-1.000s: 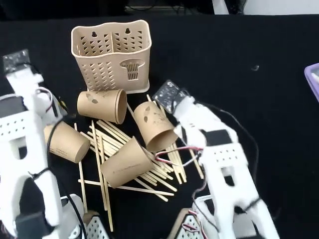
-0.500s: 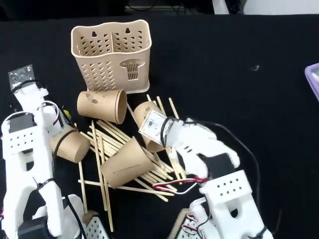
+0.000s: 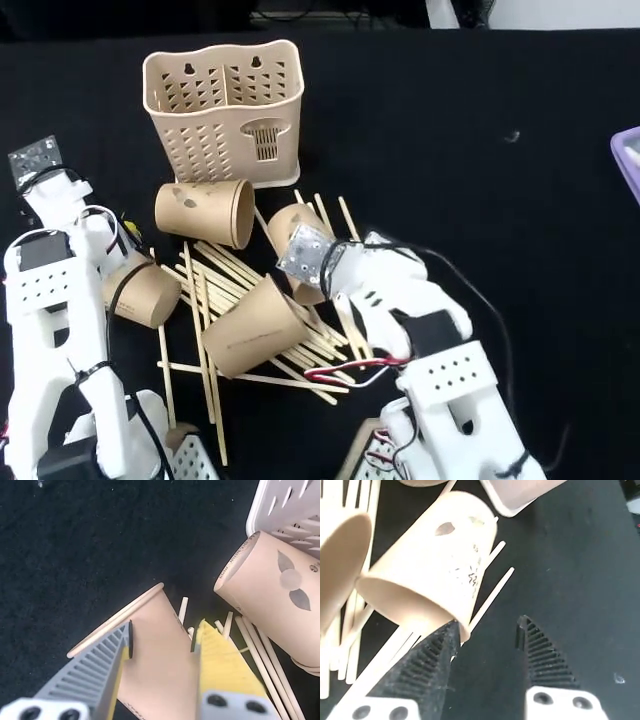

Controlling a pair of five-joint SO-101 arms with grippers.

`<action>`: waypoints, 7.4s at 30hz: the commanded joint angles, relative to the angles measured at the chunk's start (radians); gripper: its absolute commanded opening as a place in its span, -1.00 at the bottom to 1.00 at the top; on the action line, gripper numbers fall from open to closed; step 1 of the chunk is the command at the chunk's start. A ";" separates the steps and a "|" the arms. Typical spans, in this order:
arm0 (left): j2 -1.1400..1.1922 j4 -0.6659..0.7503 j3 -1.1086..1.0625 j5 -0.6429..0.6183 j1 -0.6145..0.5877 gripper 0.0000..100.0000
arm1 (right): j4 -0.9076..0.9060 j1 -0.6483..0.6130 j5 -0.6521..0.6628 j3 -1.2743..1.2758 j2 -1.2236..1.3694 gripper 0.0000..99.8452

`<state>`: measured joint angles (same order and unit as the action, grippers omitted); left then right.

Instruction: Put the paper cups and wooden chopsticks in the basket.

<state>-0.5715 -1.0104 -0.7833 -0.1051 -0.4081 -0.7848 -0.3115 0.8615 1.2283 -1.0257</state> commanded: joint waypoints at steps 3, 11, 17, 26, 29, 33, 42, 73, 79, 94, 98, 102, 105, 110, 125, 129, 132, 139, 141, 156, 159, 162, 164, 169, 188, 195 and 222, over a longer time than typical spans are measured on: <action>0.003 0.003 -0.015 -0.011 -0.004 -0.57 | 0.084 -0.012 -0.041 -0.039 0.143 -0.61; 0.003 0.000 -0.016 -0.009 -0.004 -0.57 | 0.163 -0.012 -0.077 -0.085 0.295 -0.63; 0.003 0.000 -0.016 -0.008 -0.004 -0.57 | 0.189 0.002 -0.164 -0.105 0.286 -0.94; 0.003 0.003 -0.016 -0.008 -0.004 -0.57 | -0.206 0.063 -0.196 -0.334 0.124 -0.98; 0.003 0.003 -0.018 -0.008 -0.005 -0.57 | -0.364 0.063 -0.198 -0.467 0.102 -0.98; 0.003 0.006 -0.028 -0.009 -0.005 -0.57 | -0.500 0.063 -0.313 -0.694 0.107 -0.98; 0.003 0.006 -0.031 -0.014 -0.005 -0.57 | -0.508 0.063 -0.583 -1.119 0.375 -0.98; 0.006 0.006 -0.033 -0.008 -0.005 -0.57 | -0.404 0.057 -0.922 -2.074 1.267 -0.98; 0.009 0.006 -0.033 -0.008 -0.005 -0.57 | -0.456 0.054 -0.928 -2.072 1.270 -0.74; 0.011 0.006 -0.033 -0.008 -0.005 -0.57 | -0.609 0.046 -0.921 -2.103 1.116 -0.60; 0.011 0.006 -0.033 -0.008 -0.005 -0.57 | -0.761 0.048 -0.919 -2.100 1.056 -0.60; 0.011 0.006 -0.033 -0.008 -0.005 -0.57 | -0.925 0.044 -0.911 -2.103 1.015 -0.60; 0.011 0.006 -0.033 -0.008 -0.005 -0.57 | -0.982 0.046 -0.853 -2.078 0.972 -0.60; 0.011 0.006 -0.033 -0.008 -0.005 -0.57 | -0.982 0.048 -0.821 -1.804 0.796 -0.60; 0.012 0.006 -0.033 -0.008 -0.004 -0.57 | -0.560 -0.334 -0.724 -0.526 0.213 -0.60; 0.012 0.006 -0.033 -0.008 -0.004 -0.57 | -0.489 -0.431 -0.724 -0.410 0.174 -0.60; 0.012 0.006 -0.033 -0.008 -0.004 -0.57 | -0.456 -0.453 -0.724 -0.369 0.179 -0.60; 0.003 0.097 -0.094 -0.006 -0.004 -0.57 | -0.385 -0.462 -0.717 -0.323 0.220 -0.60; 0.003 0.130 -0.113 -0.006 -0.004 -0.57 | -0.368 -0.462 -0.715 -0.311 0.231 -0.60; 0.003 0.137 -0.119 -0.006 -0.005 -0.57 | -0.397 -0.460 -0.454 -0.325 0.179 -0.98; 0.003 0.138 -0.119 -0.006 -0.005 -0.57 | -0.457 -0.460 -0.454 -0.361 0.093 -0.98; 0.003 0.140 -0.119 -0.006 -0.005 -0.57 | -0.535 -0.456 -0.453 -0.415 0.004 -0.98; 0.003 0.140 -0.119 -0.006 -0.005 -0.57 | -0.594 -0.456 -0.442 -0.453 -0.050 -0.98; 0.003 0.140 -0.120 -0.006 -0.005 -0.57 | -0.733 -0.433 -0.377 -0.549 -0.137 -0.98; 0.003 0.141 -0.120 -0.006 -0.005 -0.57 | -0.767 -0.117 -0.379 -0.570 -0.111 -0.62; 0.003 0.141 -0.120 -0.006 -0.005 -0.57 | -0.726 0.295 -0.123 -0.549 0.165 -0.63; 0.003 0.141 -0.119 -0.006 -0.005 -0.57 | -0.971 0.669 0.549 -0.889 0.932 -0.55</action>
<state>-0.5746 -0.8769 -0.8769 -0.1051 -0.4051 -1.6794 0.3391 1.3265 0.3629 -0.1097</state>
